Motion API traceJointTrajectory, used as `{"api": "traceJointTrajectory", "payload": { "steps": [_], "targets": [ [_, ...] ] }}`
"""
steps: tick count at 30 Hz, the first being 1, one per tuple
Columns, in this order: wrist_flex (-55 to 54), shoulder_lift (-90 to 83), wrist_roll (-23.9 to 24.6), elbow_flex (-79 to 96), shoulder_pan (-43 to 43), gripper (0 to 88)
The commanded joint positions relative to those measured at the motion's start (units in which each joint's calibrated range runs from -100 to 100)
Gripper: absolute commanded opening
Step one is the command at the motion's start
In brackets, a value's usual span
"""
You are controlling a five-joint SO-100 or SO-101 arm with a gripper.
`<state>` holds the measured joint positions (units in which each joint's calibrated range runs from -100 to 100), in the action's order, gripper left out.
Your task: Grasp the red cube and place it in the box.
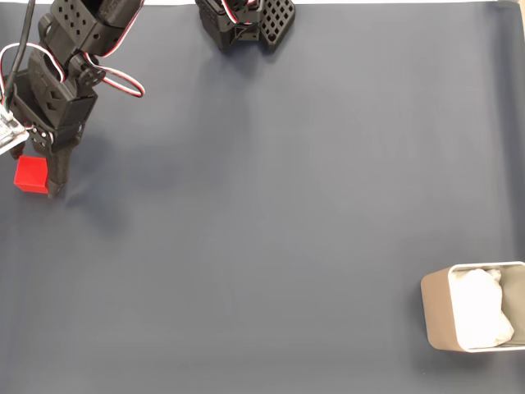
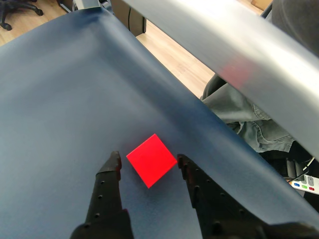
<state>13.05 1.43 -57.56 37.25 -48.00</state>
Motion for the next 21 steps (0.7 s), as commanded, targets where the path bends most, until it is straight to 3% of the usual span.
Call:
{"api": "traceJointTrajectory", "payload": {
  "steps": [1, 21],
  "targets": [
    [-0.8, -1.8, 0.8, 0.8, 1.0, 26.7],
    [-1.0, -4.0, 1.6, 2.6, 2.9, 26.7]
  ]
}}
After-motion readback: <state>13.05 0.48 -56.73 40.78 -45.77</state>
